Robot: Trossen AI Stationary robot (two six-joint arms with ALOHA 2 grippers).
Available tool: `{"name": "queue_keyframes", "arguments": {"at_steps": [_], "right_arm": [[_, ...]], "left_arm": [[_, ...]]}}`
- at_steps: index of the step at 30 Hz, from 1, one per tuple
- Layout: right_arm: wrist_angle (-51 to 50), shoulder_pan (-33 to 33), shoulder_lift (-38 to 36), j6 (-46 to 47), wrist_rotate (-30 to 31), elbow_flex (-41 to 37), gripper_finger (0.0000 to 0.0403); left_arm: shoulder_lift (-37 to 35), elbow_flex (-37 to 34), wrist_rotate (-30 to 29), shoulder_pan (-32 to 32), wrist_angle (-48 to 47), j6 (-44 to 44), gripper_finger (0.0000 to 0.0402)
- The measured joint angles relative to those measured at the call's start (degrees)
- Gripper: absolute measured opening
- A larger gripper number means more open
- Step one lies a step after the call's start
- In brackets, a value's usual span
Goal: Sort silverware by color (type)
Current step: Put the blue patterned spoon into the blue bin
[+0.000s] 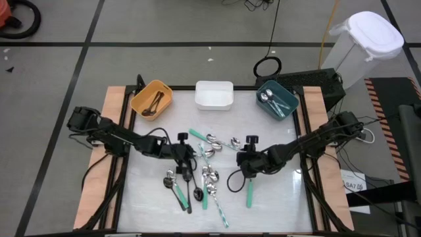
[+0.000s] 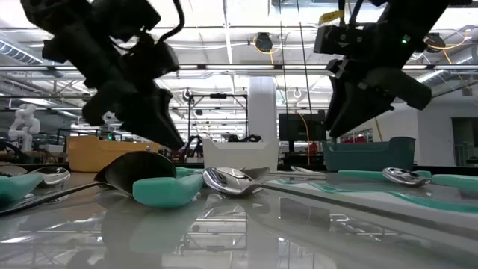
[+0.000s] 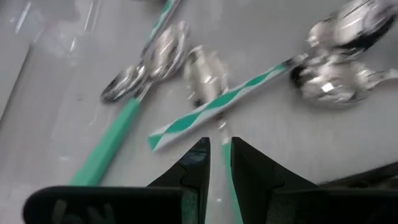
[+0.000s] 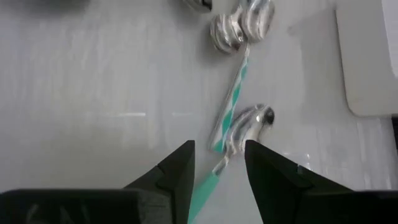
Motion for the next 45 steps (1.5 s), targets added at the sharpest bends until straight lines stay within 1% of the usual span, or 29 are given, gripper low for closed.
{"name": "queue_keyframes", "arguments": {"at_steps": [4,7,11,13,17,24,29,35,38,40,43,45], "right_arm": [[6.82,-1.13,0.0,-3.21,-4.46,0.0,0.0134],[13.32,-2.12,-0.02,-2.52,-8.4,0.02,0.0134],[19.06,-2.53,-0.02,4.87,-8.58,0.04,0.0134],[21.89,-2.52,-0.02,7.06,-8.8,0.04,0.0134],[24.57,-0.39,-0.07,12.06,-11.73,0.07,0.0134],[23.89,6.13,-0.07,19.04,-10.83,3.29,0.0134],[23.39,10.21,-0.07,23.65,-4.92,5.5,0.0134],[23.87,13.91,0.73,31.5,-0.87,5.57,0.0134],[25.39,15.41,2.8,35.77,-1.02,5.58,0.0134],[25.48,16.11,4.72,38.06,-2.33,6.48,0.0134],[24.75,16.84,8.82,39.15,-5.6,10.12,0.0134],[22.3,17.21,11.99,39.16,-6.94,13.98,0.0134]], "left_arm": [[-1.9,-0.3,0.03,0.83,0.77,-0.32,0.0067],[-2.91,0.27,0.01,0.84,1.83,-0.05,0.0067],[-3.52,0.99,0.01,0.79,2.55,0.14,0.0067],[-3.49,0.99,0.0,0.81,2.75,0.14,0.0067],[-3.45,0.99,-0.05,0.81,3.43,0.09,0.0067],[-3.45,0.99,-0.08,0.66,4.0,-1.11,0.0067],[-3.45,0.99,-0.12,0.19,3.64,-4.7,0.0067],[-3.43,0.99,-0.12,-2.6,3.68,-6.55,0.0067],[-3.43,0.99,-0.15,-4.12,3.7,-6.57,0.0067],[-3.43,0.99,-0.15,-4.91,3.68,-6.68,0.0067],[-3.43,0.99,-0.14,-5.74,3.69,-6.72,0.0067],[-3.41,0.99,-0.15,-6.12,3.68,-7.02,0.0067]]}}
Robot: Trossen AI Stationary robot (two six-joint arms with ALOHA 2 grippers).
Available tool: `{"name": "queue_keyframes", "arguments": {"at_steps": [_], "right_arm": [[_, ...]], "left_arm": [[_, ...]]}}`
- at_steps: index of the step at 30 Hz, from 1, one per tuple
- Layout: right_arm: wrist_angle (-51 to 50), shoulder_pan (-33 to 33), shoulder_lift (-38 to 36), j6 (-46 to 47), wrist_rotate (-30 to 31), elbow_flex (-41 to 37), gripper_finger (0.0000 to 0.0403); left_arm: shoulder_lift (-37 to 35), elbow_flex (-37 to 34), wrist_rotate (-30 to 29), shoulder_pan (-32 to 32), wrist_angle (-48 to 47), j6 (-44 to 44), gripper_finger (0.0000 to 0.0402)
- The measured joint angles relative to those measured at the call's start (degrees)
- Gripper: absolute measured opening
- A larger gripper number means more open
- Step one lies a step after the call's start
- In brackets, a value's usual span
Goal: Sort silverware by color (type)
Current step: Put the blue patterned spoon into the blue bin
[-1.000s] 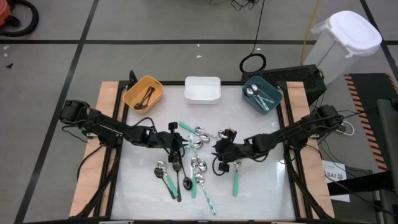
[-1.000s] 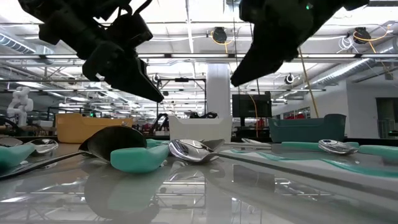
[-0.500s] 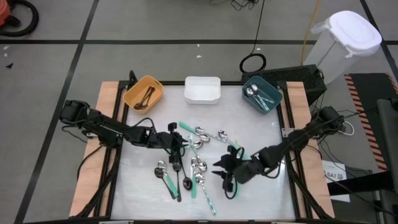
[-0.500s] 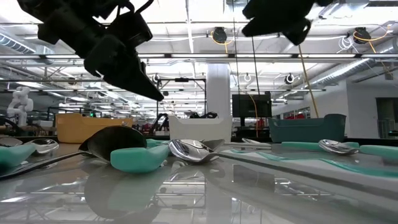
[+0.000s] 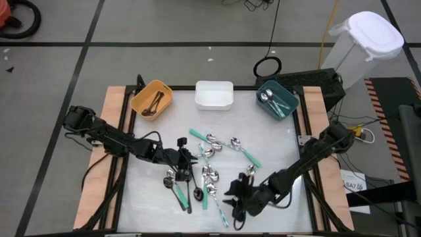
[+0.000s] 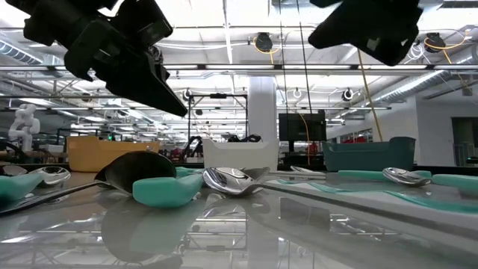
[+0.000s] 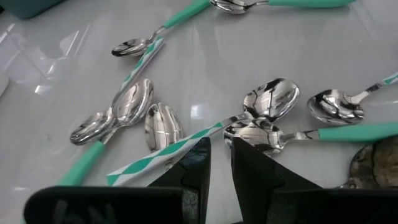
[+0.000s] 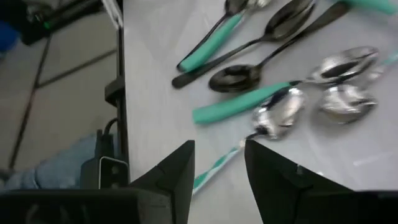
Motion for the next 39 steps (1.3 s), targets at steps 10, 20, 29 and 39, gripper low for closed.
{"name": "queue_keyframes", "arguments": {"at_steps": [10,20,29,39], "right_arm": [[-28.63,-0.1,15.6,6.76,-1.65,24.05,0.0134],[-29.36,-0.88,23.29,9.41,-4.79,30.31,0.0134],[-29.15,-2.53,26.16,9.93,-4.65,30.31,0.0135],[-30.13,-2.83,27.03,8.73,-5.76,30.35,0.0112]], "left_arm": [[0.0,0.0,-0.04,-2.2,-0.19,-1.5,0.0067],[0.0,0.0,-0.04,-2.6,-0.19,-1.5,0.0067],[0.0,0.0,-0.04,-2.6,-0.54,-0.75,0.0067],[0.0,0.0,-0.04,-2.6,-0.54,-0.45,0.0067]]}}
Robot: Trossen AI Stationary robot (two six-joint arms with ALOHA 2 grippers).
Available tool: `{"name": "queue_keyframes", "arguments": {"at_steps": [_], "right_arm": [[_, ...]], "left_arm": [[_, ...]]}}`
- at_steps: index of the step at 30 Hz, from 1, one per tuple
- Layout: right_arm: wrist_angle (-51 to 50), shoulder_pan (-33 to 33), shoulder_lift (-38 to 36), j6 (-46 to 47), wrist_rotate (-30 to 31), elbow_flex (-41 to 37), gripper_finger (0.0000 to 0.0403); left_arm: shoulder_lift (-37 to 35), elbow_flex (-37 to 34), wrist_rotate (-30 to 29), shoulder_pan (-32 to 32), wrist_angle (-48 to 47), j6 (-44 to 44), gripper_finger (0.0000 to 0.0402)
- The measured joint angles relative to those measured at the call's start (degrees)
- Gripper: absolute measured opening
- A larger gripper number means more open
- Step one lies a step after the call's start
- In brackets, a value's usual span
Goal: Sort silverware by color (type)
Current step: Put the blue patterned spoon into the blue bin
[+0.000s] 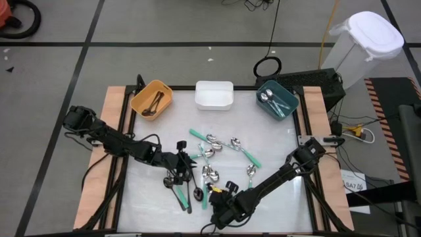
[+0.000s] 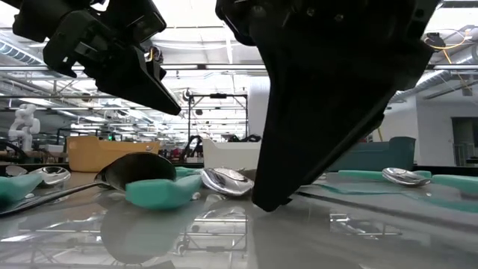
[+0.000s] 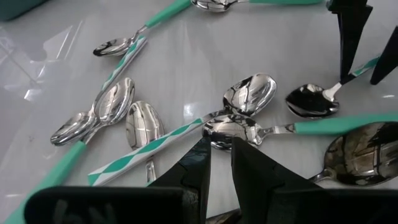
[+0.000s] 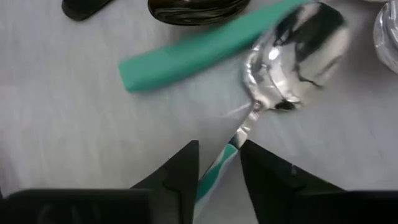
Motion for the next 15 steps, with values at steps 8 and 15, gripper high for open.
{"name": "queue_keyframes", "arguments": {"at_steps": [8,15], "right_arm": [[-4.13,-0.58,-0.04,1.27,-0.04,0.07,0.0018],[-7.45,-1.99,-1.66,-2.27,-1.2,-0.12,0.003]], "left_arm": [[0.0,-0.02,-0.16,0.0,0.02,0.35,0.0067],[0.05,-0.02,-0.18,0.0,0.03,0.53,0.0067]]}}
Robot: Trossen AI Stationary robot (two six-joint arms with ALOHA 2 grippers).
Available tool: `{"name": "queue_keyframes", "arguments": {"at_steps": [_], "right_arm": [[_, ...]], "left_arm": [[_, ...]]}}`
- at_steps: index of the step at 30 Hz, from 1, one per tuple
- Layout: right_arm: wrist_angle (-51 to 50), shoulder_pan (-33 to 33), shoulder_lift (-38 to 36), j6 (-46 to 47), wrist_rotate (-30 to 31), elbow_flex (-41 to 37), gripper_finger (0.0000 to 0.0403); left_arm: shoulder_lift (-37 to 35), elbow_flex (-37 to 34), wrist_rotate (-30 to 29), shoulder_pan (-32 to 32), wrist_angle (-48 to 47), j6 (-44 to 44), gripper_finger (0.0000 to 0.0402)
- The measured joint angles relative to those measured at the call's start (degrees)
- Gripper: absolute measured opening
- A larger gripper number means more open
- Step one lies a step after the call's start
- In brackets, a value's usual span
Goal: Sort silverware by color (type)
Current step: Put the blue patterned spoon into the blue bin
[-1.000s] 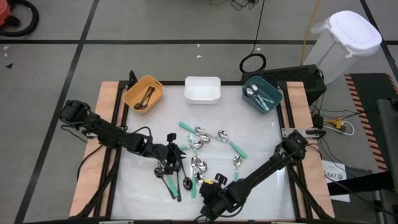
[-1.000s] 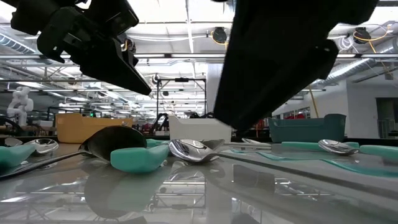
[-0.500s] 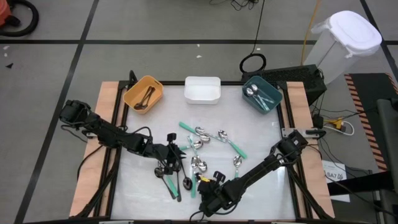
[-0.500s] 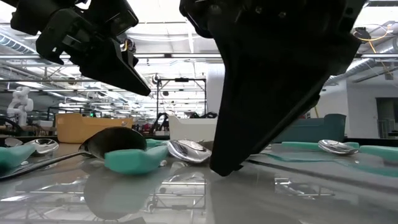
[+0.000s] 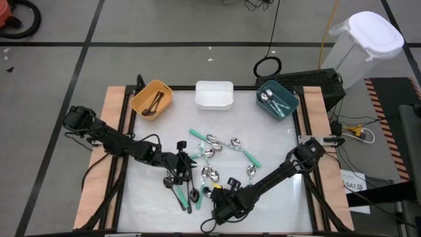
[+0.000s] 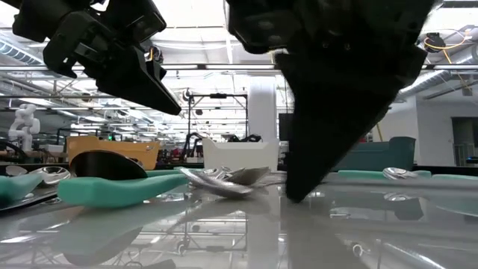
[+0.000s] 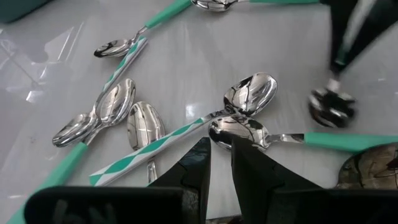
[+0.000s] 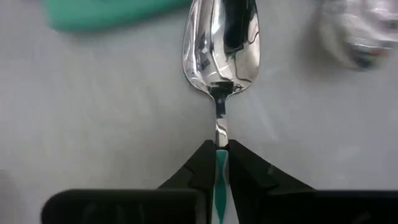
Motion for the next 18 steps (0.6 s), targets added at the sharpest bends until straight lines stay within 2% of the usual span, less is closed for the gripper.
{"name": "queue_keyframes", "arguments": {"at_steps": [3,13,18], "right_arm": [[-3.03,-1.03,-2.35,-4.3,-1.12,-0.14,0.0018],[-13.58,-6.79,-12.86,-22.58,-0.57,-0.06,0.0019],[-15.61,-10.07,-17.43,-30.34,2.28,-0.03,0.0019]], "left_arm": [[0.23,-0.02,-0.02,0.0,-0.08,-0.02,0.0067],[0.23,-0.02,-0.04,0.22,0.96,0.94,0.0067],[0.23,-0.02,-0.08,1.49,0.96,1.62,0.0067]]}}
